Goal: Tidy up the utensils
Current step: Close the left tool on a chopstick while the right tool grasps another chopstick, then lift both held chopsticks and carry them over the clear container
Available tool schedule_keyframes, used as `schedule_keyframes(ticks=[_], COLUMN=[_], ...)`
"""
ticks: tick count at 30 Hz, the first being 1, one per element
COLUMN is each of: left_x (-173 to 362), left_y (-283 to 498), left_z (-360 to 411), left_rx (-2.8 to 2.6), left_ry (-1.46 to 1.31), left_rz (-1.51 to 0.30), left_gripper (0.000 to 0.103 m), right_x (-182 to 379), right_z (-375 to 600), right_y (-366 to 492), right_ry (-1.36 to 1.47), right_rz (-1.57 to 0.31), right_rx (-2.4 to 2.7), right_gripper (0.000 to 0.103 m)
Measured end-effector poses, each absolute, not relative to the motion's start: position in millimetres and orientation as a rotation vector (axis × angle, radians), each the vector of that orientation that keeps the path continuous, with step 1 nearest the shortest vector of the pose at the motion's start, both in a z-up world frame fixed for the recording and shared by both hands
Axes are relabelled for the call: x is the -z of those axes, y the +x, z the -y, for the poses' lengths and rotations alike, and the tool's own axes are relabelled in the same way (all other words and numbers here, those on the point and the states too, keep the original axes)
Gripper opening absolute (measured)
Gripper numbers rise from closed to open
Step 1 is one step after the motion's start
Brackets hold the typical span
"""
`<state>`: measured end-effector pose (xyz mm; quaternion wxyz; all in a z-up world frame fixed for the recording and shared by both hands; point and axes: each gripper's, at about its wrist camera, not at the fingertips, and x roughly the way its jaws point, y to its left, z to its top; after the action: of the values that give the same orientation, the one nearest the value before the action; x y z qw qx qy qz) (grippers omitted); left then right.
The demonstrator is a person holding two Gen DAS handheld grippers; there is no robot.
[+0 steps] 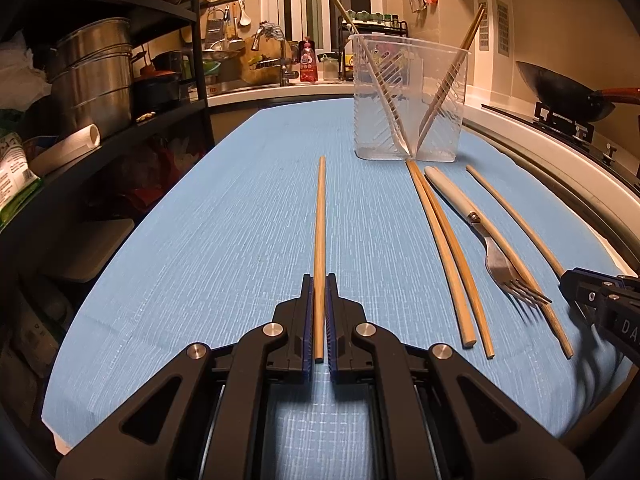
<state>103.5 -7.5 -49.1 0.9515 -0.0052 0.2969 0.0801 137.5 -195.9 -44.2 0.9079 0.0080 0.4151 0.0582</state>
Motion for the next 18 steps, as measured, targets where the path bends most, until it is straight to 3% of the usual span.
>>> schedule_keyframes(ticks=[9, 18], left_x=[42.3, -1.3], left_y=[103.0, 78.3], left_z=[4.4, 5.3], left_rx=[-0.156, -0.135], left_ry=[-0.015, 0.017], left_rz=[-0.597, -0.481], left_gripper=[0.005, 0.005], right_x=[35.8, 1.7], right_z=[194.6, 195.1], right_y=[133.5, 119.0], right_ry=[0.005, -0.037], right_rz=[-0.812, -0.702], right_rx=[-0.118, -0.125], right_gripper=[0.005, 0.005])
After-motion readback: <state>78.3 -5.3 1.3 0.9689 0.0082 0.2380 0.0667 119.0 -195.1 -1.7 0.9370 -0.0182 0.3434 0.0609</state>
